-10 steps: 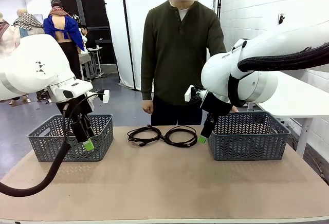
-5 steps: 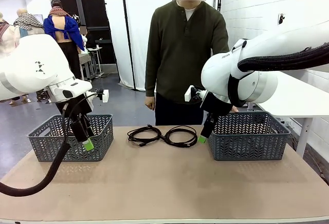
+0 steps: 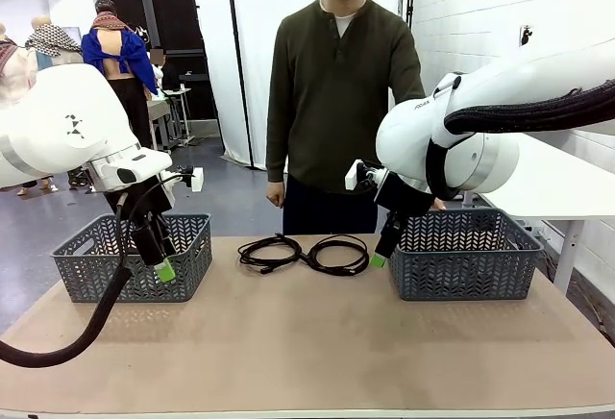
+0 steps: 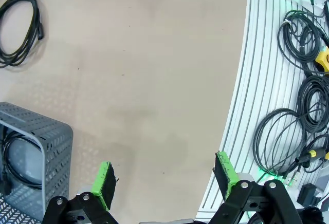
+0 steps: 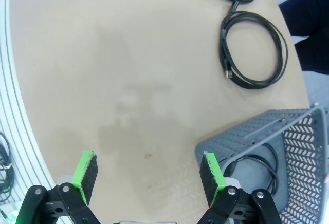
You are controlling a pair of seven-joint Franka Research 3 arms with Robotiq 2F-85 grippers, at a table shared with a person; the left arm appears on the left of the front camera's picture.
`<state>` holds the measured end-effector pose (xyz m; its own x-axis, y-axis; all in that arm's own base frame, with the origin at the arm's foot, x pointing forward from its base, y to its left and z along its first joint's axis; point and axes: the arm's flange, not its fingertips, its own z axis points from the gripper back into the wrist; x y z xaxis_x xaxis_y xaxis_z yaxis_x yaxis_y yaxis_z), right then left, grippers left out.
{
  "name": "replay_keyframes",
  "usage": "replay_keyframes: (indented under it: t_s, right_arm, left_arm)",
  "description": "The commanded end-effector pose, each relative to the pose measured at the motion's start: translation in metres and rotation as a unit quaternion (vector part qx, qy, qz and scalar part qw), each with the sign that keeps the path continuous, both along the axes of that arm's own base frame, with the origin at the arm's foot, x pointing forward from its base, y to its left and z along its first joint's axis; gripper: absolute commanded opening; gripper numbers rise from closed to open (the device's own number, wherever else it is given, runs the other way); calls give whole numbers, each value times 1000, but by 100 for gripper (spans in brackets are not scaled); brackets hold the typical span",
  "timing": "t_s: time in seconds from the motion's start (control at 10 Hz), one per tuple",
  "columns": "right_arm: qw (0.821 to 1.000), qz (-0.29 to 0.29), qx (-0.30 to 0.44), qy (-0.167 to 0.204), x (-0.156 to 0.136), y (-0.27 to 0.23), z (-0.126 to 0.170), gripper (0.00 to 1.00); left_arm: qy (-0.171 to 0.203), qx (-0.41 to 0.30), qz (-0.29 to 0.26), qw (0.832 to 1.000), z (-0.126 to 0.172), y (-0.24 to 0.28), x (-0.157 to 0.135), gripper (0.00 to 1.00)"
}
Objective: Organize the cables according to human instructions.
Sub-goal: Pick up a bundle of cables and place it in the basket indicated by the human.
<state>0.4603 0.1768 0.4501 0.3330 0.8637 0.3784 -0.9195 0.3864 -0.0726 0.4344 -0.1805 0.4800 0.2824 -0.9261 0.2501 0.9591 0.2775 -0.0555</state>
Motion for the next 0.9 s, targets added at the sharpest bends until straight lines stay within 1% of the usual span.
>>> replay_keyframes:
  t_s: [0.0, 0.2, 0.3, 0.5, 0.6, 0.8]
  right_arm:
    - [1000, -4, -2, 0, 1, 1, 0, 100]
    - [1000, 0, 0, 0, 0, 0, 0, 100]
    - [1000, -7, -12, -1, 12, 6, 3, 100]
    - [999, -19, -44, 11, 42, 28, 10, 100]
    - [997, -33, -63, 6, 57, 40, 13, 100]
    - [995, -48, -85, 11, 90, 68, 11, 100]
  left_arm:
    - [-5, -2, 3, 1000, 1, 0, 1, 100]
    - [-5, -2, 3, 1000, 1, 0, 1, 100]
    - [-5, -2, 3, 1000, 1, 0, 1, 100]
    - [-5, -2, 3, 1000, 1, 0, 1, 100]
    - [-5, -2, 3, 1000, 1, 0, 1, 100]
    - [-5, -2, 3, 1000, 1, 0, 1, 100]
